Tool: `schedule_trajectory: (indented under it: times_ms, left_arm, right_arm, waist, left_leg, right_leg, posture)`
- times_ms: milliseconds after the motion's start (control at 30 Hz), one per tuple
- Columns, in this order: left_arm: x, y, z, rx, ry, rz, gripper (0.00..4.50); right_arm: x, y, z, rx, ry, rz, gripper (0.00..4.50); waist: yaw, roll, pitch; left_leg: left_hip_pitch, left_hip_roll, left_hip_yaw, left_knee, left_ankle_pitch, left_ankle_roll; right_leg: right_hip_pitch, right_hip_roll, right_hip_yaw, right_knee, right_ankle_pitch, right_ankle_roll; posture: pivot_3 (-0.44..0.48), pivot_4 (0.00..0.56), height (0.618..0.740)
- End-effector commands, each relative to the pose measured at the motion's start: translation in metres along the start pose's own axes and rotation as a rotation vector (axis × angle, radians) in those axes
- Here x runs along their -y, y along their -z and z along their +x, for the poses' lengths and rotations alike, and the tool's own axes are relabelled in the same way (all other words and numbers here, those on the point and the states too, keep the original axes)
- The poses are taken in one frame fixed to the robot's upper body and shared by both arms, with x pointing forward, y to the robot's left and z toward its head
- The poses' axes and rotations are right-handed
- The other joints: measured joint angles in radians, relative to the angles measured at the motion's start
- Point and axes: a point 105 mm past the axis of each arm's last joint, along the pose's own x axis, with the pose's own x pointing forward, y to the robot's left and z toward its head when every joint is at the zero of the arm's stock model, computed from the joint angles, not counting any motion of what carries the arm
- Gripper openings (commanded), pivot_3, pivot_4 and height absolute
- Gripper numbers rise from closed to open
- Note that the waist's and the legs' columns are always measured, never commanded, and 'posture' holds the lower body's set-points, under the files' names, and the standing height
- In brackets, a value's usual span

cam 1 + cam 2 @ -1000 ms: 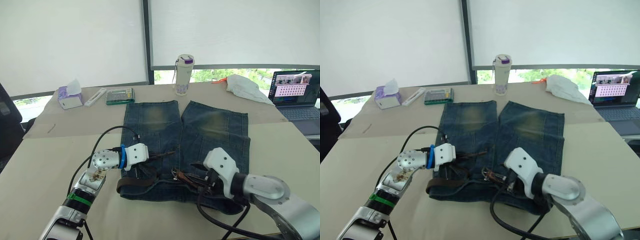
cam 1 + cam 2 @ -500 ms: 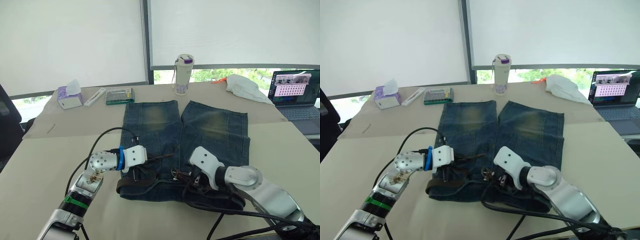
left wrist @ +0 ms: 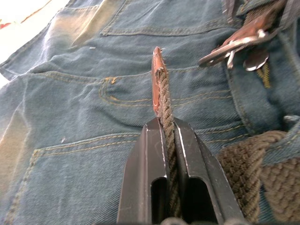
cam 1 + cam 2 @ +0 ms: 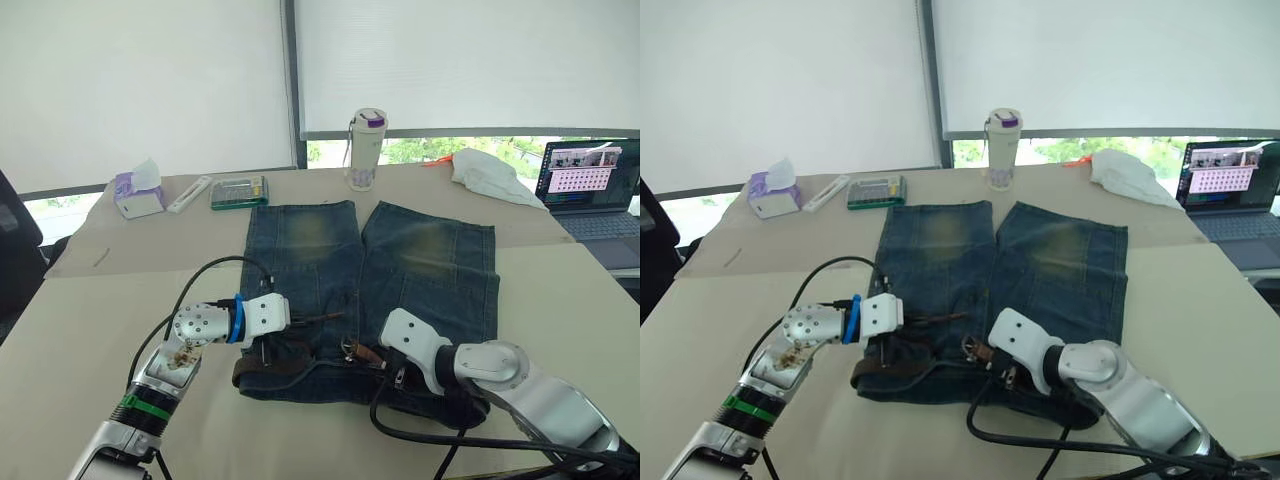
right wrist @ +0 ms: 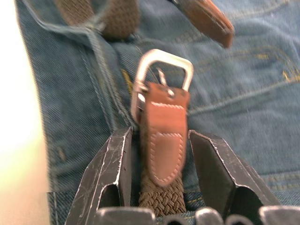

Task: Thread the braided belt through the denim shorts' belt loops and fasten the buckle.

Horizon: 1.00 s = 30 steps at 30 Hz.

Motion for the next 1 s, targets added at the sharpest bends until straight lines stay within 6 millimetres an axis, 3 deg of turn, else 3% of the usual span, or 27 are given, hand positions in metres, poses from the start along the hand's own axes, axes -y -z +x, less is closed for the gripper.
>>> schedule_trajectory:
  times_ms: [33, 267, 500, 767, 1000]
  left_arm:
    - [-0.004, -0.01, -0.007, 0.029, -0.001, 0.032, 0.0]
    - [-0.003, -0.012, -0.005, 0.038, 0.01, 0.034, 0.0]
    - [0.001, -0.015, -0.002, 0.048, 0.021, 0.035, 0.0]
    - [0.01, -0.015, 0.005, 0.056, 0.045, 0.029, 0.0]
    - [0.008, -0.023, 0.017, 0.09, 0.04, 0.019, 0.0]
  right_arm:
    - [0.005, -0.008, -0.006, 0.042, 0.034, -0.004, 2.15]
    - [0.005, -0.001, -0.005, 0.002, 0.039, -0.023, 2.15]
    - [0.007, 0.008, -0.004, -0.057, 0.084, -0.033, 0.04]
    - [0.01, -0.013, -0.014, 0.101, 0.135, 0.132, 0.04]
    - [0.003, -0.014, -0.018, 0.119, 0.119, 0.15, 0.04]
  waist:
    - [0.001, 0.0, 0.0]
    - [0.001, 0.0, 0.0]
    - [0.001, 0.0, 0.0]
    - [0.002, 0.0, 0.0]
    - [0.001, 0.0, 0.0]
  left_leg:
    - [0.0, 0.0, 0.0, 0.0, 0.0, 0.0]
    - [0.0, 0.0, 0.0, 0.0, 0.0, 0.0]
    - [0.0, 0.0, 0.0, 0.0, 0.0, 0.0]
    - [0.0, 0.0, 0.0, 0.0, 0.0, 0.0]
    - [0.0, 0.0, 0.0, 0.0, 0.0, 0.0]
  right_leg:
    - [0.0, 0.0, 0.0, 0.0, 0.0, 0.0]
    - [0.0, 0.0, 0.0, 0.0, 0.0, 0.0]
    - [0.001, 0.0, 0.0, 0.0, 0.0, 0.0]
    - [0.001, 0.0, 0.0, 0.0, 0.0, 0.0]
    - [0.001, 0.0, 0.0, 0.0, 0.0, 0.0]
  posture:
    - [0.0, 0.15, 0.74]
    - [0.0, 0.15, 0.74]
    - [0.0, 0.15, 0.74]
    - [0.0, 0.15, 0.74]
    - [0.0, 0.15, 0.74]
